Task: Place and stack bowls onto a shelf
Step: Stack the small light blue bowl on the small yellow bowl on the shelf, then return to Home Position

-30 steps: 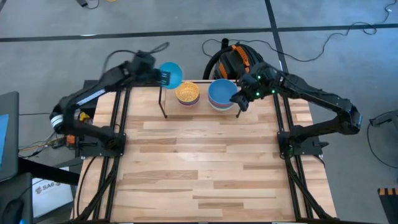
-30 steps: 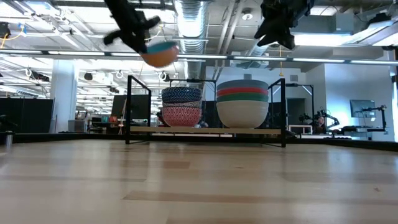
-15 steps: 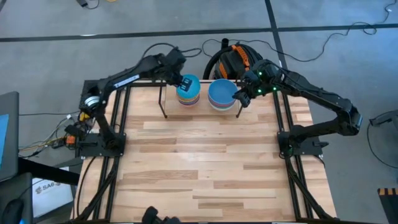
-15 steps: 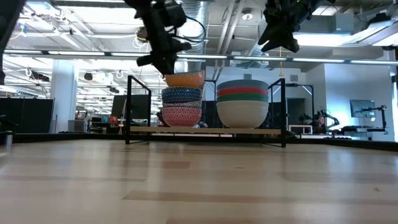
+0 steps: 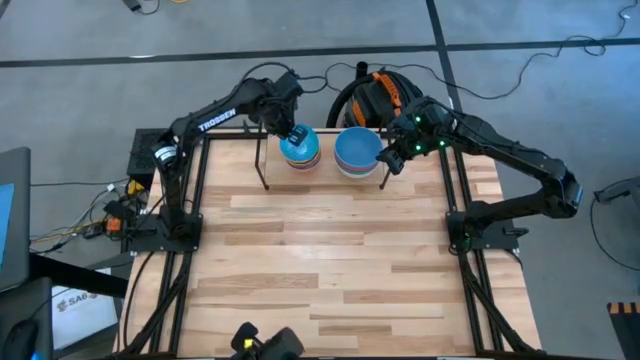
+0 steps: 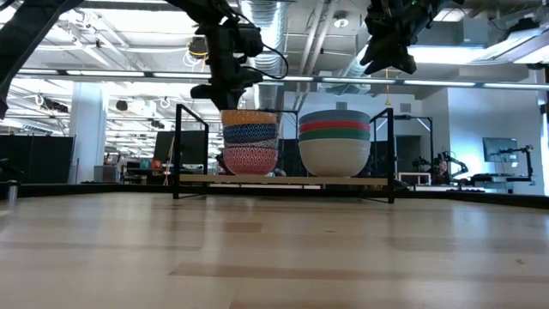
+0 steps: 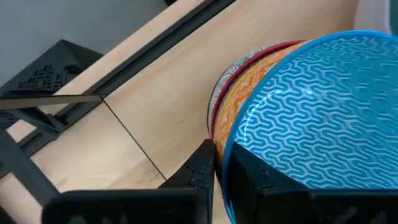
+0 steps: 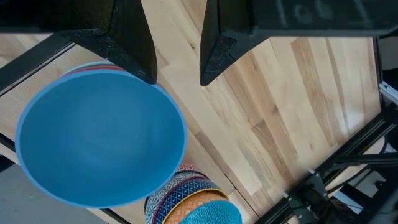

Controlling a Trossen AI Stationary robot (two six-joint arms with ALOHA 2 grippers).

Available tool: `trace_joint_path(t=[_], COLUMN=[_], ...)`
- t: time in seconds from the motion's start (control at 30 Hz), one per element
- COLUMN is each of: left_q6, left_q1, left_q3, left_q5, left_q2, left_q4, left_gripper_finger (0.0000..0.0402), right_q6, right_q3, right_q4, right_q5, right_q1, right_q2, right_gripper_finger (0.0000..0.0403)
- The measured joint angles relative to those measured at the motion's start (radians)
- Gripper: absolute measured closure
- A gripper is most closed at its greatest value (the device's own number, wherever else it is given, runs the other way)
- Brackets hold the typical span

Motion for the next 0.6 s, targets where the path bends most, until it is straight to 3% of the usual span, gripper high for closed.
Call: trace_joint_path(t=[0.3,0.6], left_q6=[-0.01,-0.026], left_q1=[0.022,0.05], left_q3=[0.0,0.023], left_q5=[0.079,0.069], left_q2=[0.0,-0.035], left_q4=[0.029,0.005], left_gripper_finger=[0.0321,0.0255], right_q6=[0.0,0.012], right_q3=[0.0,0.0], right_q4=[0.0,-0.009], right_q5=[0.0,0.001], right_q1=[0.0,0.009], right_q2=[0.0,-0.014], right_gripper_finger=[0.0255,0.0255])
